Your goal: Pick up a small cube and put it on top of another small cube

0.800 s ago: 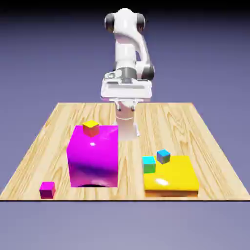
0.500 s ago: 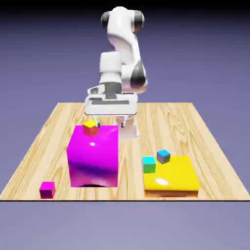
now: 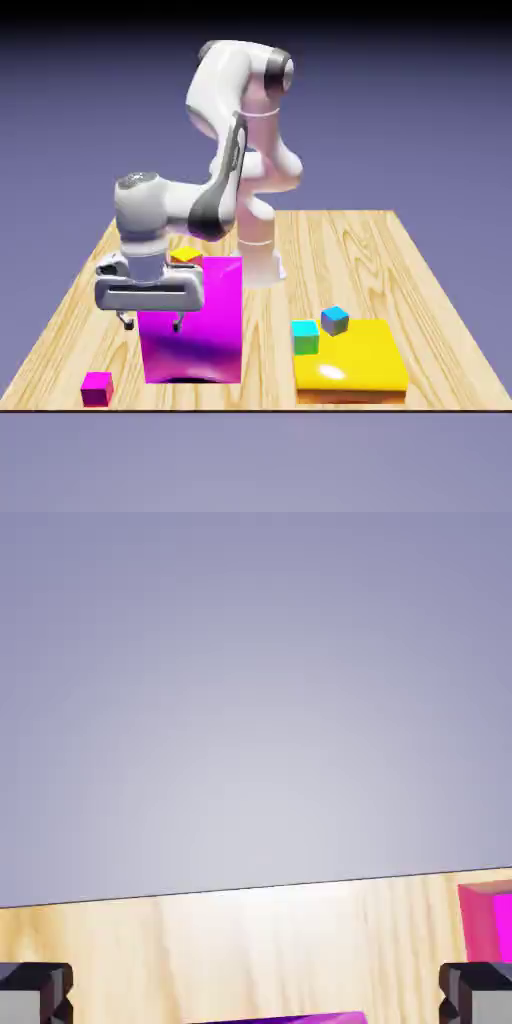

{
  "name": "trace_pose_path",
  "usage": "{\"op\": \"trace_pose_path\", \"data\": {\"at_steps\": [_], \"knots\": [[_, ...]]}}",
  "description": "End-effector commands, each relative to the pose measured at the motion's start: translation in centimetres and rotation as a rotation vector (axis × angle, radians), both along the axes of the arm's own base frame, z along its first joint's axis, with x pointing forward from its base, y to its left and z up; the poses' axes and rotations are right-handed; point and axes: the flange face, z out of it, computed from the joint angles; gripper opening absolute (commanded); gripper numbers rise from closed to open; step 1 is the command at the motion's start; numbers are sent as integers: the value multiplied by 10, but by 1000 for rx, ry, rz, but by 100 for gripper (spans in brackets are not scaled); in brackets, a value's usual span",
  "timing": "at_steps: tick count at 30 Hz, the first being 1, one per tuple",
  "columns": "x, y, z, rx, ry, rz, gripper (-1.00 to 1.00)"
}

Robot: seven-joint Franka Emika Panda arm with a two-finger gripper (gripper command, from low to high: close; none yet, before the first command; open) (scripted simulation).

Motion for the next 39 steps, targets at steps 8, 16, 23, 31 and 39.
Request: {"op": "trace_pose_path", "data": {"at_steps": [8,16,23,31,39], "knots": [[14,-64,-54,-2,199,23,0],[25,-107,-98,-13,388,92,0],[8,-111,-170,-14,414,106,-100],[12,-115,-77,91,362,103,-100],[-35,-147,22,185,239,10,-100]]}}
